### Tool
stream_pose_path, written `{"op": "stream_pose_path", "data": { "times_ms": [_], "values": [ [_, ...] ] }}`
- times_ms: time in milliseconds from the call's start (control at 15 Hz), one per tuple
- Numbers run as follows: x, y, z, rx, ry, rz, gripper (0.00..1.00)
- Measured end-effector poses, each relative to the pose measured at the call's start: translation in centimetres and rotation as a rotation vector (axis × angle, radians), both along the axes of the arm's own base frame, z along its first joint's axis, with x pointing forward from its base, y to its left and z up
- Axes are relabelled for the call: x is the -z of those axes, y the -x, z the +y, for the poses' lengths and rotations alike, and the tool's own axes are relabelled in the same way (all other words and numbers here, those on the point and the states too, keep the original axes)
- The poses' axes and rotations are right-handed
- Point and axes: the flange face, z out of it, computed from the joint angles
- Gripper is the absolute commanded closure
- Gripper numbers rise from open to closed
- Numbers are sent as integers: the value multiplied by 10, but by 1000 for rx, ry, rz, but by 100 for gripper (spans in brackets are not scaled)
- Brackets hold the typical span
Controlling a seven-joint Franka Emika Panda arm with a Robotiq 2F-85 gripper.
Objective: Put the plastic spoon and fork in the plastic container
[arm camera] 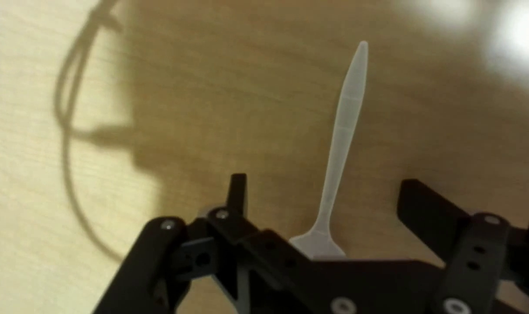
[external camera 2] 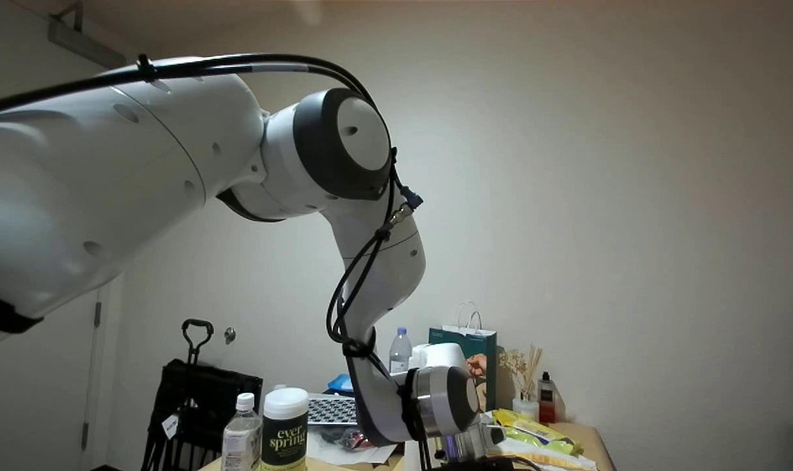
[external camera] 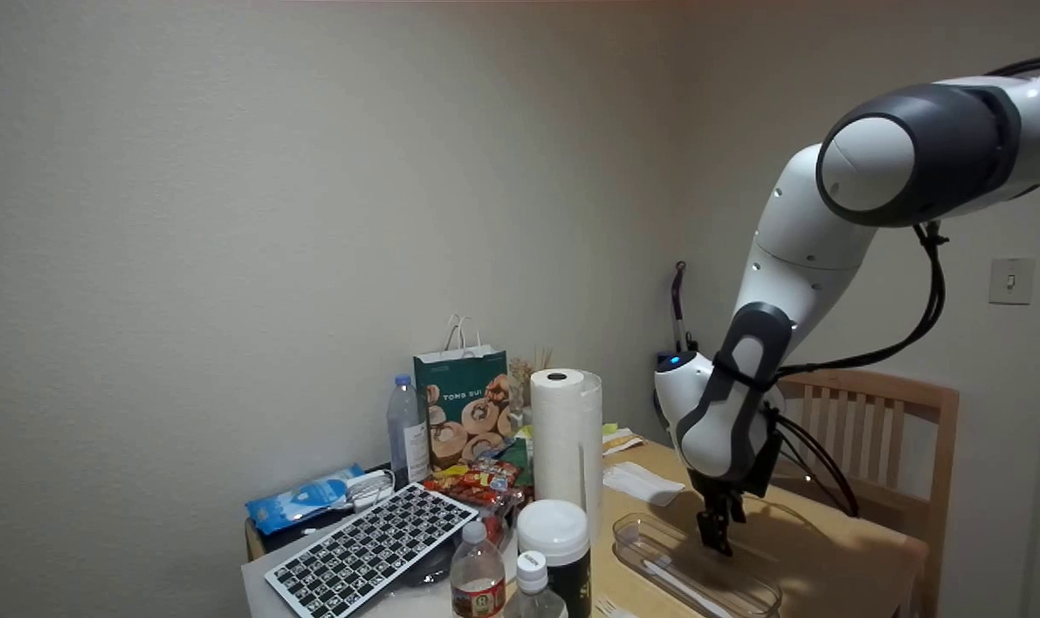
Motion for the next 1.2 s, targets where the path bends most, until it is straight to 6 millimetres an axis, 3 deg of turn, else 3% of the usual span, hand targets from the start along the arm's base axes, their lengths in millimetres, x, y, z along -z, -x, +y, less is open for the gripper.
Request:
{"op": "stream_pose_path", "data": {
  "times_ms": [333, 667, 1200],
  "values": [
    [4, 0, 2, 17, -41, 7, 70],
    [-2, -4, -11, 36, -35, 0, 99],
    [-6, -6, -20, 71, -43, -15, 99]
  ]
}}
